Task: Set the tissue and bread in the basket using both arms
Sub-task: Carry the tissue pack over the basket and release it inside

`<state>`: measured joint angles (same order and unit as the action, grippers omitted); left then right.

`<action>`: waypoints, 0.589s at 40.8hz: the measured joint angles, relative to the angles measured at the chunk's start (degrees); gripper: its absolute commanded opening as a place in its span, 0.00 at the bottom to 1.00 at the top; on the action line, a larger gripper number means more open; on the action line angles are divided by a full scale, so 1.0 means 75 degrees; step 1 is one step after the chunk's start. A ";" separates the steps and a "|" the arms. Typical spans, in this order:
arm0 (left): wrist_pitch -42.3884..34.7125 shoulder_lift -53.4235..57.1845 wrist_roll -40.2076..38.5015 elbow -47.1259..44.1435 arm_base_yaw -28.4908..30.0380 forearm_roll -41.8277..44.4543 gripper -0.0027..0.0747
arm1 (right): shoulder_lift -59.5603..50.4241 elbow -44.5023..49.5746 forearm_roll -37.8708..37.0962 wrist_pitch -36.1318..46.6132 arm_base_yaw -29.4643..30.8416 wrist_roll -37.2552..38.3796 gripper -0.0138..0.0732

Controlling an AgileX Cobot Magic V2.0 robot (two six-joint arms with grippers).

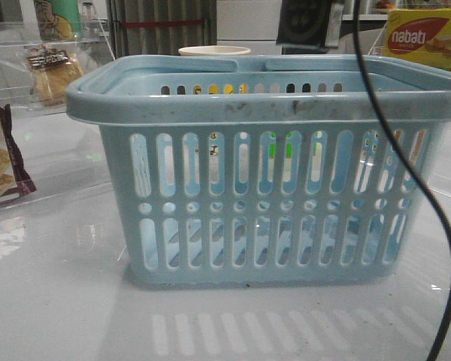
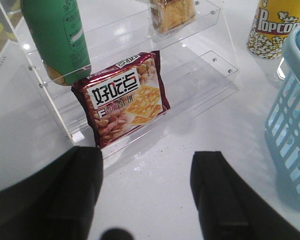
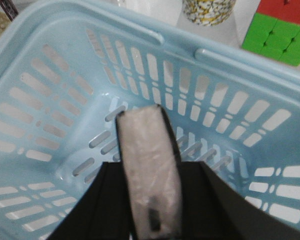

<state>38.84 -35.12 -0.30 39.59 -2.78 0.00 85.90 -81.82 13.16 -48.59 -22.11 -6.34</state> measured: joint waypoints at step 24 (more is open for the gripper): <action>0.0000 0.0000 0.0000 0.0000 0.0000 0.0000 0.62 | -0.1458 0.0845 -0.0014 0.0276 -0.0081 -0.0952 0.78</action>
<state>38.84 -35.12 -0.30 39.59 -2.78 0.00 74.96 -75.48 13.05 -46.52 -22.71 -13.48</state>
